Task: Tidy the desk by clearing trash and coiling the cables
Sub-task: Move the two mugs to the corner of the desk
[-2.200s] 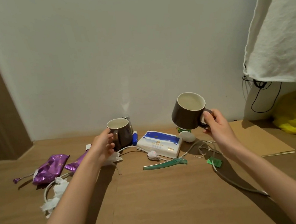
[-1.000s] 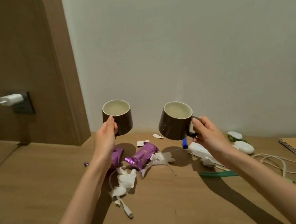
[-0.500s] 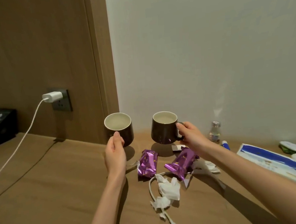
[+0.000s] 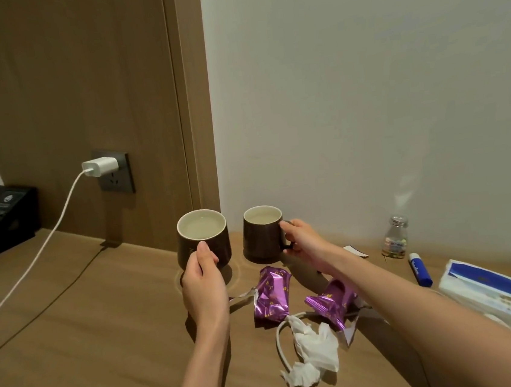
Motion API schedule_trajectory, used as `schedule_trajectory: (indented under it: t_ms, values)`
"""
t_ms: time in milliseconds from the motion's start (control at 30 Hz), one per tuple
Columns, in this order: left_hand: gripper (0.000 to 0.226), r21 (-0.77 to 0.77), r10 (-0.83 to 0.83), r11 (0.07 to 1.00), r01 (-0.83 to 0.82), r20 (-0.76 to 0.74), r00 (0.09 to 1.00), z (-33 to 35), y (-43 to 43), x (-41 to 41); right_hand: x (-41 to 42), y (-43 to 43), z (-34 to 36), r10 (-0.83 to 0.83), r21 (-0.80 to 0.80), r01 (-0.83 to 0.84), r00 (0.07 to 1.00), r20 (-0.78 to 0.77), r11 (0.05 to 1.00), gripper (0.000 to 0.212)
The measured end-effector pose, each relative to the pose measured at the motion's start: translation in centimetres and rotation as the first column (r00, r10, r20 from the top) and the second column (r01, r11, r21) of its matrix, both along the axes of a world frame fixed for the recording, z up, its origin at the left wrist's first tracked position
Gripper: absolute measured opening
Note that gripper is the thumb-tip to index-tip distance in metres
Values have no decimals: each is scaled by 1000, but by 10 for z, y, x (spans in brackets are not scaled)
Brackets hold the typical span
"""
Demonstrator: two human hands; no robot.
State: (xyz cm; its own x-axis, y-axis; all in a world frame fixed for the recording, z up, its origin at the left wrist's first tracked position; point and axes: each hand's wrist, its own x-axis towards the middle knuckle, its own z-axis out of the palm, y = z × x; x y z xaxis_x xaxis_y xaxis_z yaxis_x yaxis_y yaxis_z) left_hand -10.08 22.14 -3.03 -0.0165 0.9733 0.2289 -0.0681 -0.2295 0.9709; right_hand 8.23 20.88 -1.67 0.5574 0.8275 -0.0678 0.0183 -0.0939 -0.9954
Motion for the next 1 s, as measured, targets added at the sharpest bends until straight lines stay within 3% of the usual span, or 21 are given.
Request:
schedule_trajectory:
  t_ms: [567,1000]
  values:
    - [39,-59,20,998,-22,-28,999,-2,4,1,3,48,-2,110,-44,-110,994,-3,993,19]
    - [39,-64,2,998,-4,-36,999,-5,6,1,16,72,-8,111,-55,-104,984,137,993,21]
